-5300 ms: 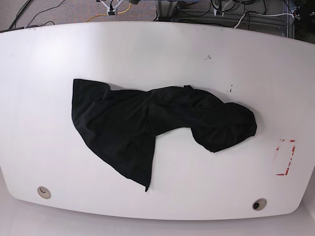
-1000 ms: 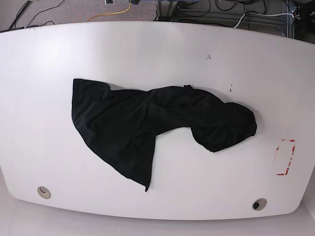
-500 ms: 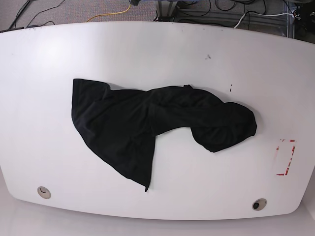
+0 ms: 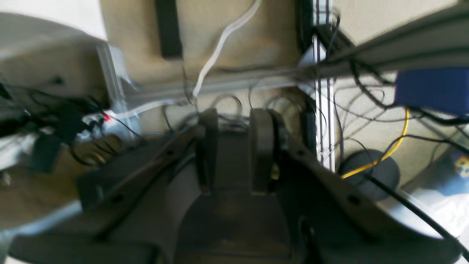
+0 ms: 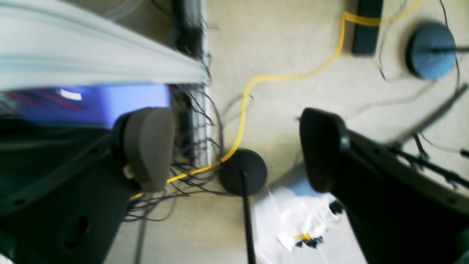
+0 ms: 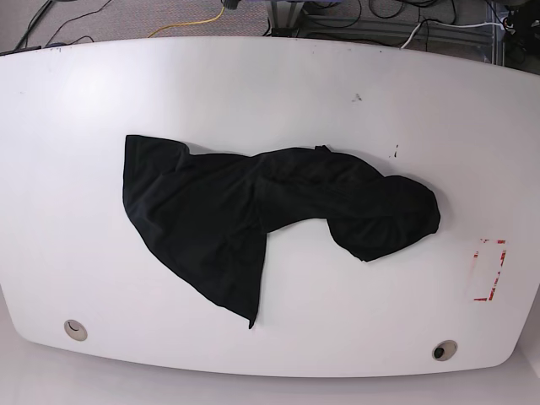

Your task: Layout the t-shirt on the table in an organized manner, then fold the t-shirt properly

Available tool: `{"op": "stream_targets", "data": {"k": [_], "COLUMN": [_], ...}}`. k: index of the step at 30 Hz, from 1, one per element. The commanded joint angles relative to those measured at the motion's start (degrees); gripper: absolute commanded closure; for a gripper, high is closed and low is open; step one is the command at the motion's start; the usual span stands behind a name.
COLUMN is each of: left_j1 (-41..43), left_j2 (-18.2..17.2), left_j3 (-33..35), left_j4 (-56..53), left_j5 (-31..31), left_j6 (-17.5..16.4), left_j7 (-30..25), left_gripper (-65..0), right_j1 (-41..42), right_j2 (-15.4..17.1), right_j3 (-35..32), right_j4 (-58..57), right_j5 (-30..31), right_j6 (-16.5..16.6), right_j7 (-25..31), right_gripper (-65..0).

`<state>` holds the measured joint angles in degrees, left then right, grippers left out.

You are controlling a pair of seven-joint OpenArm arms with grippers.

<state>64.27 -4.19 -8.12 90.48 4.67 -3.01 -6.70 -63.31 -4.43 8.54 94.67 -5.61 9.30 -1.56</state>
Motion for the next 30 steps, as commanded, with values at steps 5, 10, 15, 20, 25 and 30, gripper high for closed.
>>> {"op": "stream_targets", "data": {"k": [5, 10, 15, 20, 25, 30], "left_j1": [6.3, 8.7, 8.8, 8.6, 6.5, 2.9], "left_j2": [0.0, 0.0, 0.0, 0.0, 0.0, 0.0], "left_j3": [0.0, 0.0, 0.0, -0.2, -0.5, -0.5], "left_j4": [10.3, 16.4, 20.0, 22.6, 23.7, 23.7], "left_j5": [0.0, -0.1, -0.1, -0.1, -0.1, -0.1], "left_j6": [0.1, 0.1, 0.1, 0.1, 0.1, 0.1], "left_j7": [-0.6, -0.6, -0.6, -0.6, -0.9, -0.9], "left_gripper": [-12.9, -12.9, -12.9, -12.9, -12.9, -12.9], "right_j1": [-6.1, -8.9, -10.0, -9.6, -6.5, -2.3], "right_j2": [0.0, -0.2, -0.2, -1.2, -1.1, -0.9], "right_j3": [0.1, 0.1, 0.1, 0.1, 0.2, 0.3], "right_j4": [9.2, 15.2, 19.7, 21.1, 21.1, 21.1], "right_j5": [0.4, 0.5, 0.5, 0.3, 0.3, 0.1], "right_j6": [0.2, 0.2, 0.2, 0.2, 0.2, 0.2], "right_j7": [0.6, 0.6, 0.6, 0.6, 0.6, 0.6], "right_gripper": [-51.0, -51.0, -51.0, -51.0, -51.0, -51.0]}}
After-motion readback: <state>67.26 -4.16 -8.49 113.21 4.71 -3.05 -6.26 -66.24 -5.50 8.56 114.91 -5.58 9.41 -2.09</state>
